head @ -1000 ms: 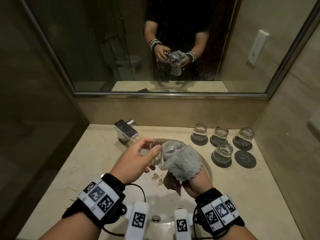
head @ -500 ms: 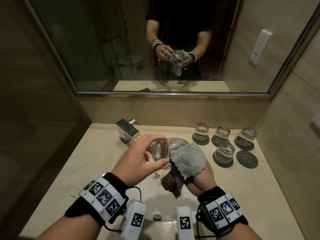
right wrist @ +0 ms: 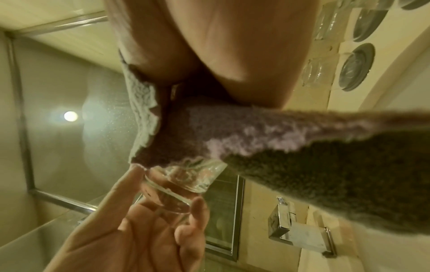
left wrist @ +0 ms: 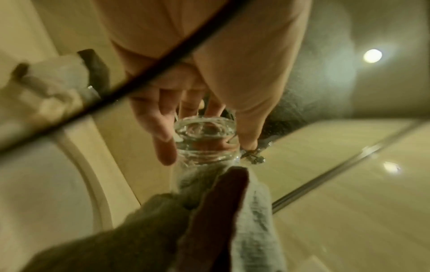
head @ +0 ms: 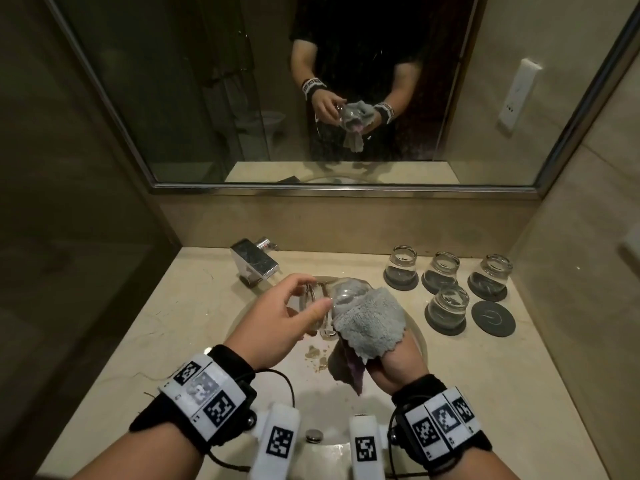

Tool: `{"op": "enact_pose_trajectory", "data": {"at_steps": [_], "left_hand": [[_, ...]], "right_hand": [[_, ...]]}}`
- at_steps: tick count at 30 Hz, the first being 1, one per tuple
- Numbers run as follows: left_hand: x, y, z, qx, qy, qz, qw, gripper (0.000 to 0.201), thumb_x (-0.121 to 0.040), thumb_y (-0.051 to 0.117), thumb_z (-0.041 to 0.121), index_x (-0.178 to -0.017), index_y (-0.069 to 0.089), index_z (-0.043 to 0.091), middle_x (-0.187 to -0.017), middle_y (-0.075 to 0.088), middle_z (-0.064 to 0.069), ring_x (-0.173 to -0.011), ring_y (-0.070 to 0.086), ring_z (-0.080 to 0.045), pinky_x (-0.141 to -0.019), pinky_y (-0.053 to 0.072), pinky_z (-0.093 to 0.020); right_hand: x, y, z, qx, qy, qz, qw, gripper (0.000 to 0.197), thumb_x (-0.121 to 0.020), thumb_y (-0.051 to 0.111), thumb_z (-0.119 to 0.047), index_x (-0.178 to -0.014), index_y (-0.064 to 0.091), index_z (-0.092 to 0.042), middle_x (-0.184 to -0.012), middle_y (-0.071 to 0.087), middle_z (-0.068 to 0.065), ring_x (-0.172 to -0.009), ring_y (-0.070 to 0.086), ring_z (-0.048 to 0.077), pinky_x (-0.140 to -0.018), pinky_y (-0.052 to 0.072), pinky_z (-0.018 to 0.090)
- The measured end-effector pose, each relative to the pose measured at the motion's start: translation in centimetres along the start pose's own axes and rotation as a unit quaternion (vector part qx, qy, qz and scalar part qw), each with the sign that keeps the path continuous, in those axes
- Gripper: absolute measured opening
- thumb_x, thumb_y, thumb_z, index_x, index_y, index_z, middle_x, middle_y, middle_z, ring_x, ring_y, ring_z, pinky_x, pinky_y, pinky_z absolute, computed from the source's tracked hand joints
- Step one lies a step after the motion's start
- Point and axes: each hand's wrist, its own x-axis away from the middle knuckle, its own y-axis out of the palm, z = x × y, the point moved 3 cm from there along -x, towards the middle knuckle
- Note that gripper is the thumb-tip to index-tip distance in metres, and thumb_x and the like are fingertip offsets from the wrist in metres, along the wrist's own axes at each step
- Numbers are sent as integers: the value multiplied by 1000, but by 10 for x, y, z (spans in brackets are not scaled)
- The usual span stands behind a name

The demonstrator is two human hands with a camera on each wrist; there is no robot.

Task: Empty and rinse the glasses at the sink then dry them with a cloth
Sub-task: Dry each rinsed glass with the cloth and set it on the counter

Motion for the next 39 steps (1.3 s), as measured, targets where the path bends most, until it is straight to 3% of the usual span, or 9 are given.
{"op": "enact_pose_trajectory", "data": {"at_steps": [3,8,15,18,22,27,31,35,39], "left_hand": [[3,-2,5,-92,101,-9,991,53,-82,67,47,-131,48,42,-127,51,28,-107,54,8,-81,49,-16],[-1,0,-3,51,-37,8,998,62,-78,56,63,-132,48,33,-121,58,14,-78,71,-8,-68,57,-28],[6,2,6,-56,48,20,997,52,-84,64,53,-131,48,40,-112,52,26,-88,60,1,-74,50,-15],[1,5,-1,108,-87,21,990,62,-77,53,62,-127,54,25,-107,66,6,-76,72,-18,-72,60,-34],[7,1,8,-56,26,8,998,49,-84,63,54,-129,53,36,-107,63,16,-84,63,-2,-76,56,-23],[6,4,1,29,-33,21,999,59,-82,62,55,-135,47,35,-115,59,14,-84,68,-9,-76,59,-30],[6,9,2,45,-24,3,999,54,-87,62,45,-137,48,26,-114,63,4,-75,68,-11,-71,59,-28],[10,6,3,-24,30,-8,999,54,-89,66,39,-138,44,41,-120,53,20,-93,61,-3,-80,53,-17],[3,8,3,110,-70,-1,991,50,-89,61,41,-135,48,26,-116,61,1,-76,72,-21,-75,61,-43]], "right_hand": [[1,1,-4,-12,-5,-1,1000,52,-21,96,-42,-58,74,-13,-48,58,9,-37,54,17,-37,46,26],[0,0,-3,0,-13,1,1000,54,-24,95,-43,-58,72,-8,-44,51,12,-32,48,20,-34,42,25],[-3,-8,-1,-27,-17,8,999,57,-18,97,-40,-64,76,-13,-59,65,10,-50,61,18,-45,51,29],[1,-3,-2,13,-16,-1,1000,41,-39,94,-36,-59,71,-10,-46,51,14,-34,48,22,-37,42,26],[4,-7,-6,2,-26,35,999,19,-71,64,-2,-60,74,-14,-53,58,11,-42,54,19,-41,46,29],[6,-5,-6,17,-20,28,999,9,-61,78,-20,-56,73,-15,-49,56,8,-47,49,27,-39,42,27],[8,-5,-6,26,-22,13,999,45,-30,94,-43,-58,73,-15,-47,54,8,-39,51,18,-41,41,28],[5,-14,-3,3,-4,54,999,10,-64,74,-9,-72,68,-6,-55,58,14,-46,54,23,-41,45,28],[7,-8,-1,51,-15,34,998,6,-69,68,-10,-64,70,-8,-47,47,17,-37,46,24,-42,37,32]]}}
